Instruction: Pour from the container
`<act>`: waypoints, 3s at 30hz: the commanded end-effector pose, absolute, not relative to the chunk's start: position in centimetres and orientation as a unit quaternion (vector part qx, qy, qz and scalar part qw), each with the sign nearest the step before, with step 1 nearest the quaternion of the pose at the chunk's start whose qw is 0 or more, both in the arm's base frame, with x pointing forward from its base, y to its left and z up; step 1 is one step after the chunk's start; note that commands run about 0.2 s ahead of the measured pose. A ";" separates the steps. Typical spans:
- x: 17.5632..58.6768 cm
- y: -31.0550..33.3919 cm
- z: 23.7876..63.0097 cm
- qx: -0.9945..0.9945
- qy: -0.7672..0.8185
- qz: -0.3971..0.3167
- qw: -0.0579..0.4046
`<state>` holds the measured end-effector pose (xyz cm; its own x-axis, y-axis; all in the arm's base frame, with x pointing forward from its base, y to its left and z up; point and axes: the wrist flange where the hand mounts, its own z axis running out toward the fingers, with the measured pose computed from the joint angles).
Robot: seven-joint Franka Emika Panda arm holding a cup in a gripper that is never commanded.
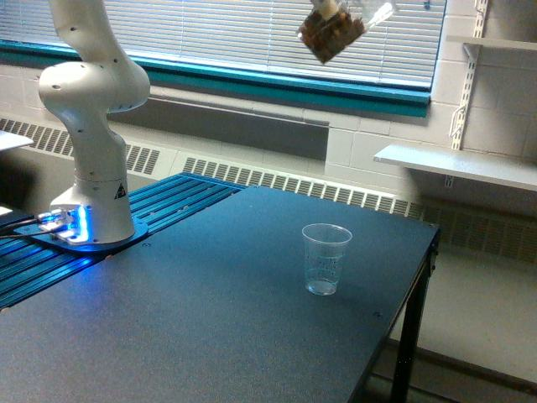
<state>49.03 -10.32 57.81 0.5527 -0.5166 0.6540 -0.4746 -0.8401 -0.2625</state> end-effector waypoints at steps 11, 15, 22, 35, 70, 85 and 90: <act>45.7 -6.0 51.9 -0.923 0.166 -0.346 0.016; 44.9 -5.4 49.9 -0.932 0.154 -0.327 0.019; 43.9 -4.4 47.1 -0.945 0.137 -0.297 0.013; 42.6 -3.7 43.3 -0.958 0.115 -0.261 -0.020; 41.6 -1.7 35.4 -0.975 0.119 -0.169 -0.085; 42.6 0.2 34.6 -0.975 0.119 -0.153 -0.109; 43.1 0.6 34.4 -0.975 0.121 -0.146 -0.118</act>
<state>42.43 -0.19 34.07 0.9383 -0.1674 0.3025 -0.2325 -0.9531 0.1939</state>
